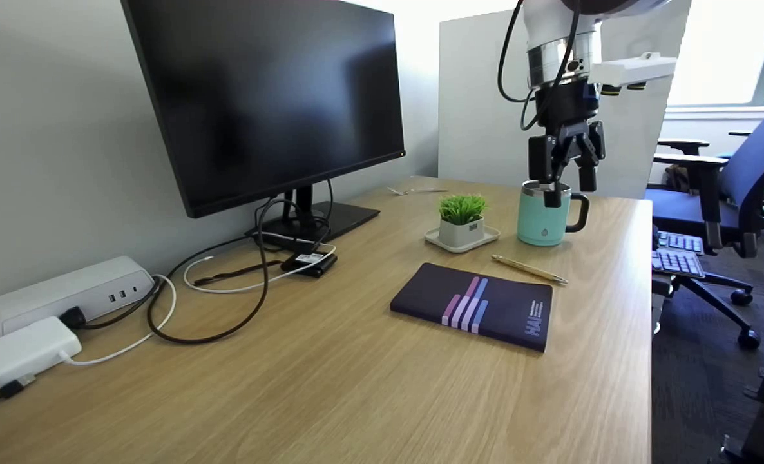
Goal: Put the pencil inside the thermocup
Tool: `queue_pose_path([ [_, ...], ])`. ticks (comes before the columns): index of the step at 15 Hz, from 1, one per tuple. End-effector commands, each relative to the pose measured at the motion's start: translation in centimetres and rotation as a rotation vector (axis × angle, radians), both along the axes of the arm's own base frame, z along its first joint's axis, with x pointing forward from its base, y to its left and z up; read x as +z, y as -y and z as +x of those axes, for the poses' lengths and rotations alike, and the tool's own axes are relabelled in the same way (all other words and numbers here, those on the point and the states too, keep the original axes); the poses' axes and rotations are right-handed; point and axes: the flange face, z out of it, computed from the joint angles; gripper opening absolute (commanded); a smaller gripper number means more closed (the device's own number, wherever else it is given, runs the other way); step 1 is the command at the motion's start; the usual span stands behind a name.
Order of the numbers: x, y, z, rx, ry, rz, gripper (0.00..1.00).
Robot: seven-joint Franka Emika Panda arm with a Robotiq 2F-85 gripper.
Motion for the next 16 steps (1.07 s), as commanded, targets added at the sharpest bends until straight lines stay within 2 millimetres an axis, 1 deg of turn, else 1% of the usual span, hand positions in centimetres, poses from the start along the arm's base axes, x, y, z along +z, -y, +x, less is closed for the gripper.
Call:
queue_pose_path([
  [1, 0.04, 0.01, 0.03, 0.0, -0.001, 0.0, 1.0],
  [12, 0.04, 0.01, 0.03, 0.0, -0.001, 0.0, 1.0],
  [16, -0.65, -0.16, 0.43, 0.016, 0.015, 0.009, 1.0],
])
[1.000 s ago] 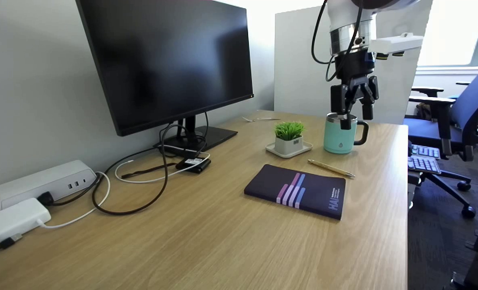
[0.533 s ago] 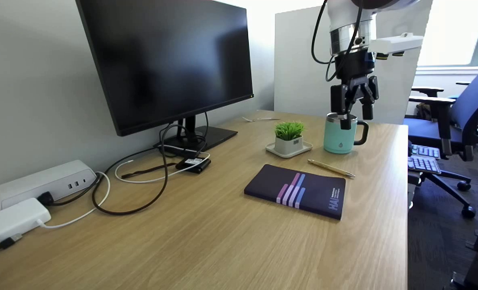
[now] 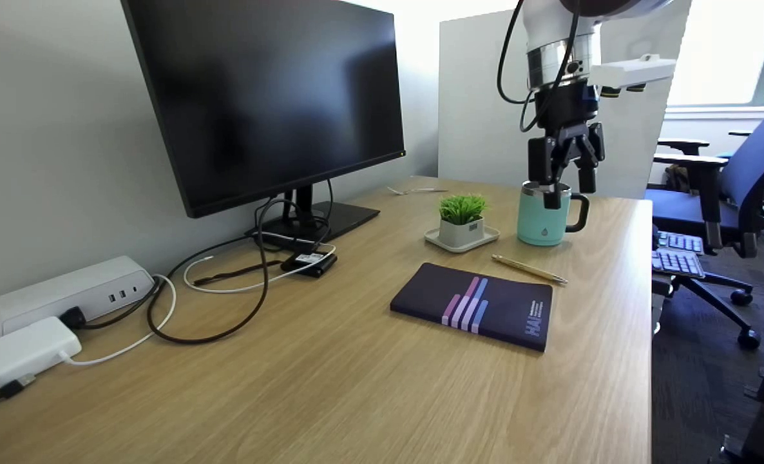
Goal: Put the pencil inside the thermocup
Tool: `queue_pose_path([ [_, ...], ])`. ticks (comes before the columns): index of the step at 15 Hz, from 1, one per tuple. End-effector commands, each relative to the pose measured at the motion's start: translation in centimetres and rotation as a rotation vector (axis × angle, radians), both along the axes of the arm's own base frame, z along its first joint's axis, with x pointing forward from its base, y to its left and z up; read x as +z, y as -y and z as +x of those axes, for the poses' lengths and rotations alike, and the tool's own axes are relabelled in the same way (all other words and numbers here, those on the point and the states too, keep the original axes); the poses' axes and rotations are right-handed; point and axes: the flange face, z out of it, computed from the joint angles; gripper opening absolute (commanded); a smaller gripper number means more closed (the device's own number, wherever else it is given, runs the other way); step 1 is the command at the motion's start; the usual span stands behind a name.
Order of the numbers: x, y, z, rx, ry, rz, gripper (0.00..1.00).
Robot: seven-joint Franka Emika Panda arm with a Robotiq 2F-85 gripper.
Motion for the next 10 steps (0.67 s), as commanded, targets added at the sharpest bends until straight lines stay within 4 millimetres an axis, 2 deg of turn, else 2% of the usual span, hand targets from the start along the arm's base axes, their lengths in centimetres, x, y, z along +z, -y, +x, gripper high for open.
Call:
queue_pose_path([
  [1, -0.8, -0.2, 0.6, 0.017, 0.023, 0.003, 1.0],
  [4, -1.8, -0.5, 0.9, 0.028, 0.051, 0.007, 1.0],
  [10, -5.8, -2.1, 1.4, 0.057, 0.073, 0.035, 1.0],
])
